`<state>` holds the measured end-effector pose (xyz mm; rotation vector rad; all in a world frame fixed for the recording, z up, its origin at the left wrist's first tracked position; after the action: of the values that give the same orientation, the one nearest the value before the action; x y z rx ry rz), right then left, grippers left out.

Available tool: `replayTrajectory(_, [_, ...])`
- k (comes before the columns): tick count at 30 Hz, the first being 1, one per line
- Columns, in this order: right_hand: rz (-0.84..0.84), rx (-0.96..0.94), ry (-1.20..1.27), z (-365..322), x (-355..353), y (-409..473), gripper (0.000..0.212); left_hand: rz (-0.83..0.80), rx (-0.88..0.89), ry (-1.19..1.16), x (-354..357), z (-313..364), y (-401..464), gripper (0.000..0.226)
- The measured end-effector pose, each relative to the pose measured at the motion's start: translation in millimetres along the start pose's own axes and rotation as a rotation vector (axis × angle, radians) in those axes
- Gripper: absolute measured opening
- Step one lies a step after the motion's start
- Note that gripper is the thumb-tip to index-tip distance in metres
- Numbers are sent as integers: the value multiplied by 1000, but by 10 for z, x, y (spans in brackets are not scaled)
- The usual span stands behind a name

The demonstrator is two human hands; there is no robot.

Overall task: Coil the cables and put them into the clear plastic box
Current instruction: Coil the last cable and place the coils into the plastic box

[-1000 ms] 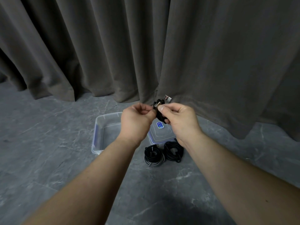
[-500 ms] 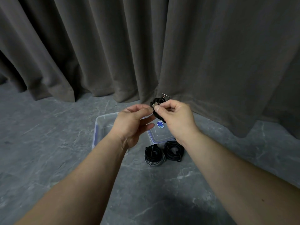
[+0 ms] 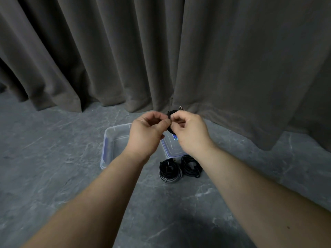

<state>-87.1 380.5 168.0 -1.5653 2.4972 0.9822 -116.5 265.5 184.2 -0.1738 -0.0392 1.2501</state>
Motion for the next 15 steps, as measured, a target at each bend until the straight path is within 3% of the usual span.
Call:
replayTrajectory(5, [32, -12, 57, -43, 33, -65, 23, 44, 9, -93, -14, -11, 30, 18])
replayTrajectory(10, [97, 33, 189, -16, 68, -77, 34, 33, -85, -210, -35, -75, 97, 14])
replayTrajectory(13, [100, 11, 160, -8, 63, -85, 29, 38, -121, -263, -60, -124, 130, 5])
replayTrajectory(15, [190, -23, 123, -25, 39, -60, 32, 51, -178, -345, -83, -142, 147, 7])
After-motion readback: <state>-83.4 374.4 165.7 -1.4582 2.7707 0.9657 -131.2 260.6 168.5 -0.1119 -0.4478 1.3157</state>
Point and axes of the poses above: each hand's wrist, its own y-axis towards the middle knuckle, its own x-axis out of the palm, z = x × y, the point moved 1 cm from there along y, towards the middle knuckle, and after that the axes turned 13 degrees about -x, right-handed, at the moved point
